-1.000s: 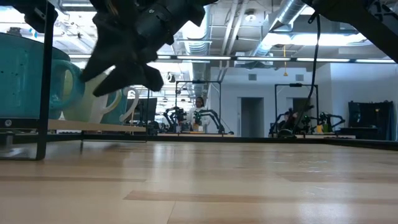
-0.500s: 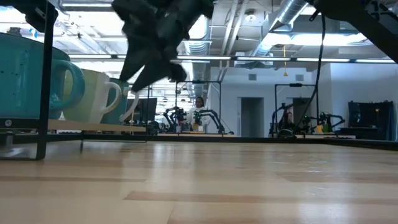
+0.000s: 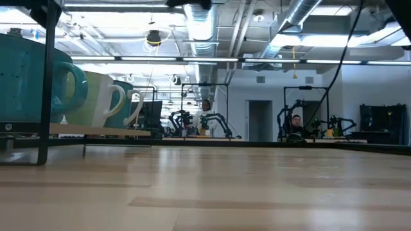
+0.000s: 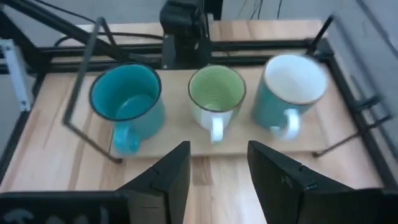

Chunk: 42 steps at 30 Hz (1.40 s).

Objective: Stack small to large cups/mugs on shelf
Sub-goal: Return to Home Position

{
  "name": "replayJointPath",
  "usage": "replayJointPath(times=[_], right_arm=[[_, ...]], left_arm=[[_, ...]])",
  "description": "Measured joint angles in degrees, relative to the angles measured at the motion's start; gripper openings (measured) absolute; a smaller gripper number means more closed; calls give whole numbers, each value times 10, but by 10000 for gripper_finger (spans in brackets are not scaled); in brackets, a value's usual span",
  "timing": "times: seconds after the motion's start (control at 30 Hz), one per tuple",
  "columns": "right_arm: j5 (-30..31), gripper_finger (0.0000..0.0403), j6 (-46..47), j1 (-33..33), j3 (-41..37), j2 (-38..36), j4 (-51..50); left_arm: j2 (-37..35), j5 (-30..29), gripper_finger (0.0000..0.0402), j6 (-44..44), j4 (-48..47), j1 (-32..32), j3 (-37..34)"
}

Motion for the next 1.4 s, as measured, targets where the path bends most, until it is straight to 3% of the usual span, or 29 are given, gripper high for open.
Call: replayJointPath(times=[0.27,0.97,1.13,1.4], right_arm=[[10,182,-2,-10,0,-74,-51],[6,182,-34,1,-13,-229,-163],[6,182,-39,0,-107,-294,-114],[6,182,-35,-15,-399,-463,94]], left_arm=[[0,0,98,61,61,0,0],[0,1,98,52,93,0,0],[0,-5,98,52,93,0,0],[0,-6,98,52,85,0,0]])
